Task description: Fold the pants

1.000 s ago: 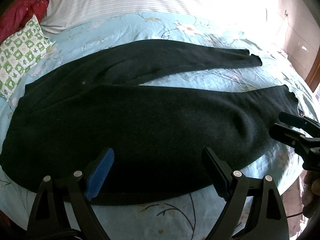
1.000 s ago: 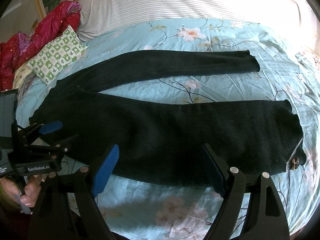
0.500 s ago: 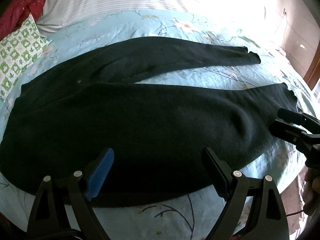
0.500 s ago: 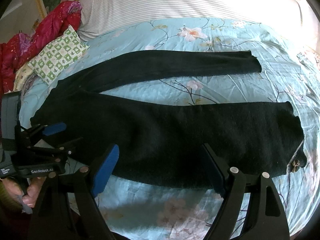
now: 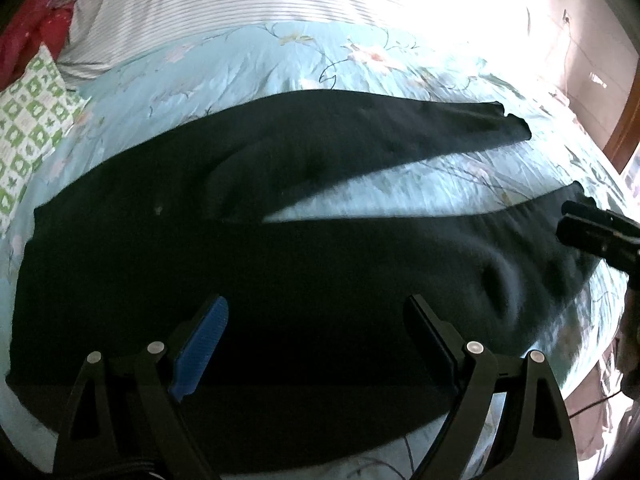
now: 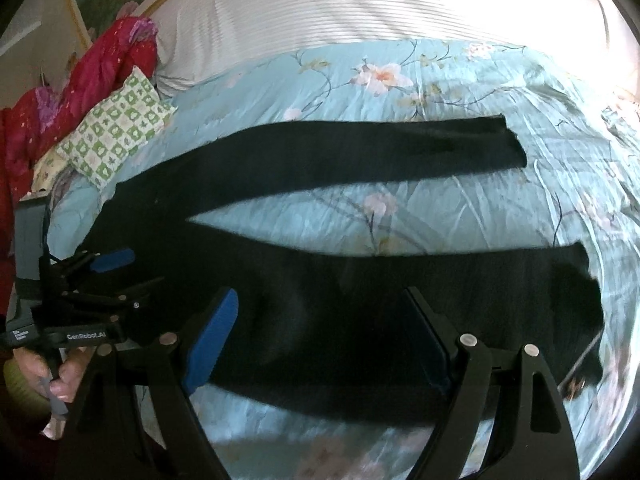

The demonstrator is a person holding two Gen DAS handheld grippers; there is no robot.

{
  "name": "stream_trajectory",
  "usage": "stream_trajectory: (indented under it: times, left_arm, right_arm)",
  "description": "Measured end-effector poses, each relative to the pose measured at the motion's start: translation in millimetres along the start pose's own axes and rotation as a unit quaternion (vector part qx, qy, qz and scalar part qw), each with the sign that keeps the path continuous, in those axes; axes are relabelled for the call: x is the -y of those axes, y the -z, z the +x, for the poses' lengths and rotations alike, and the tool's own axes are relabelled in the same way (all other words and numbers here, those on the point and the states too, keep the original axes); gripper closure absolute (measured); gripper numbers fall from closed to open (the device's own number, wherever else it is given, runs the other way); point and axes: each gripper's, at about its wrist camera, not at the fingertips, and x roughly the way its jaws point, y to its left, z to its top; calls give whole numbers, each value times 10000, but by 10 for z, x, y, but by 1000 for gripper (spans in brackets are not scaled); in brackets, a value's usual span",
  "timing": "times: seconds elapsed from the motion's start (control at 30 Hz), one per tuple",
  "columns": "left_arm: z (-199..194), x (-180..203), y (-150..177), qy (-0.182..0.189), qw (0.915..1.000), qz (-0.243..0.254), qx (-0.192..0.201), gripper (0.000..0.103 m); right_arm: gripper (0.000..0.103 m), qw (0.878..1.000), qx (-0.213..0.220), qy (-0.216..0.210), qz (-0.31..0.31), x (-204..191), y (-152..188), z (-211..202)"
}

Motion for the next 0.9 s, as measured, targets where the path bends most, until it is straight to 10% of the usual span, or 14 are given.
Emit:
stream_trajectory:
  times: [0.9]
  left_arm:
    - [891, -432, -1684, 283, 9956, 770, -460, 13]
  right_arm:
    - [20, 9981, -267, 421, 352, 1185, -1424, 489]
